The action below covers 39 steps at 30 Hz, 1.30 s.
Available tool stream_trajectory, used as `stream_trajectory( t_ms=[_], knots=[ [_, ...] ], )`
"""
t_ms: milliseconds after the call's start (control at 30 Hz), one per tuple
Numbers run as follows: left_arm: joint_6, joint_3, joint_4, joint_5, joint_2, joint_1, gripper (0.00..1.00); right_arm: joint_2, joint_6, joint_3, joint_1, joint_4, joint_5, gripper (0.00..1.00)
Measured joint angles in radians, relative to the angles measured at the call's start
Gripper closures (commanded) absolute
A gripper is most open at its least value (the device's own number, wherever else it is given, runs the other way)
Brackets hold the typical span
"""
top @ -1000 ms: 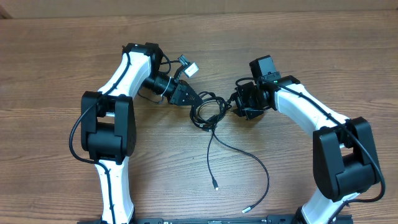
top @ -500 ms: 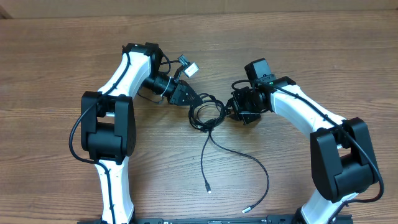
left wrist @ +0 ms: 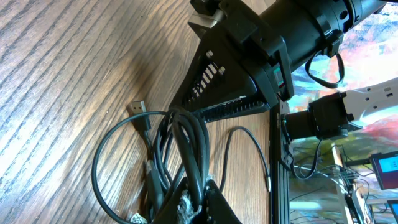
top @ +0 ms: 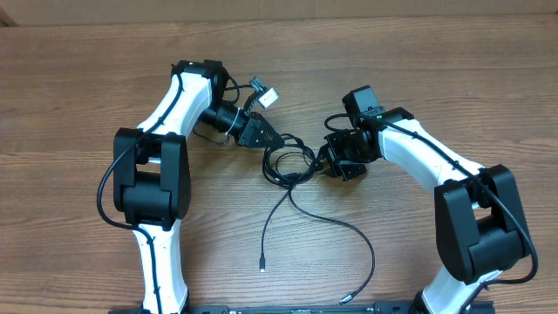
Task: Untangle cables
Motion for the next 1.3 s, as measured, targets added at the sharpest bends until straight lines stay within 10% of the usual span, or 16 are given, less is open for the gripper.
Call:
stream_trajectory(
  t_ms=[1300],
  knots=[
    [-0.144, 0.000, 0.120, -0.079, 0.000, 0.002, 0.96, 0.000, -0.052, -0.002, 0.061, -0.021, -0.030, 0.81]
  ],
)
